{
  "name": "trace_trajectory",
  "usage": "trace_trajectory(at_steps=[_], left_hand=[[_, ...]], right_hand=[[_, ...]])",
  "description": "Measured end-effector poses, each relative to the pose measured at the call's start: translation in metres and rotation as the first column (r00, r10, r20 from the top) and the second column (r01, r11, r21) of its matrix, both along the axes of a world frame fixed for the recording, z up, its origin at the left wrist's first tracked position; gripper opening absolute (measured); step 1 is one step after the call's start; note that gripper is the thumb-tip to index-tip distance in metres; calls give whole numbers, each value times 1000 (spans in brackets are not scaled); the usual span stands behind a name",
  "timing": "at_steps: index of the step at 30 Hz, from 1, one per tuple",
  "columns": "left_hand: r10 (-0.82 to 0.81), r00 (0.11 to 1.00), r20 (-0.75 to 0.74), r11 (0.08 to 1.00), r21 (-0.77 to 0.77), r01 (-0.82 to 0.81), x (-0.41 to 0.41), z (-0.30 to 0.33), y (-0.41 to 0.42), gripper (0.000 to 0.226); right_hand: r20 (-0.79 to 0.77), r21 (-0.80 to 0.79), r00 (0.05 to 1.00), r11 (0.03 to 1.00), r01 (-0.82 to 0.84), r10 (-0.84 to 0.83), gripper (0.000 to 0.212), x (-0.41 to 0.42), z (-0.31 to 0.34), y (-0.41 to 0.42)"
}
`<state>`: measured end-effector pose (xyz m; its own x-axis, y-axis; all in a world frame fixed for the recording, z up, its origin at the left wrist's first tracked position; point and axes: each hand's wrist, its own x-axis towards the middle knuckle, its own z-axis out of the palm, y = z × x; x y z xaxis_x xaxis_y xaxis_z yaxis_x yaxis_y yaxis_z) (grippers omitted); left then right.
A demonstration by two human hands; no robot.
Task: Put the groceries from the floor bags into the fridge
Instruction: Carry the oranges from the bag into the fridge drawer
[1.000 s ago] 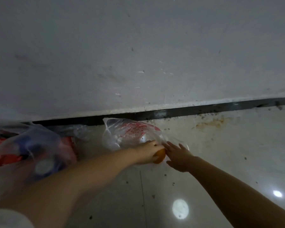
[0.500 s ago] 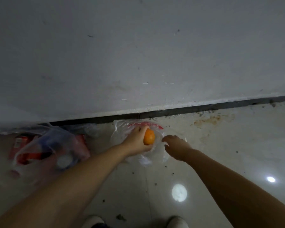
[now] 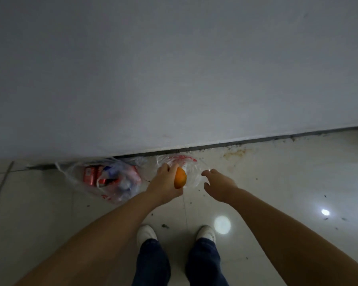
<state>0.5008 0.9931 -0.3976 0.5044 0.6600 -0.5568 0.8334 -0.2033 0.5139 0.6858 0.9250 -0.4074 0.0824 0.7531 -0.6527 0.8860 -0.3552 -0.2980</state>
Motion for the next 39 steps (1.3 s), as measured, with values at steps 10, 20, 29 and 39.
trace_trajectory(at_steps=[10,20,29,39], left_hand=[[-348,934,85,926,187,328,63,245,-8,64],[-831,547,104,543,371,753,206,377,-153,70],[-989,57,137,116,480,869,231,438,-431,73],[-944,-260,202,-87,609,788,173,487,-745,65]], right_hand=[[97,199,917,911,362,-386,43,60,246,-64],[164,387,537,555,736,-827,44,84,375,-298],[244,463,16,131,877,-970,44,-2,441,-604],[406,496,-203,28,868,-891,33,-138,501,-899]])
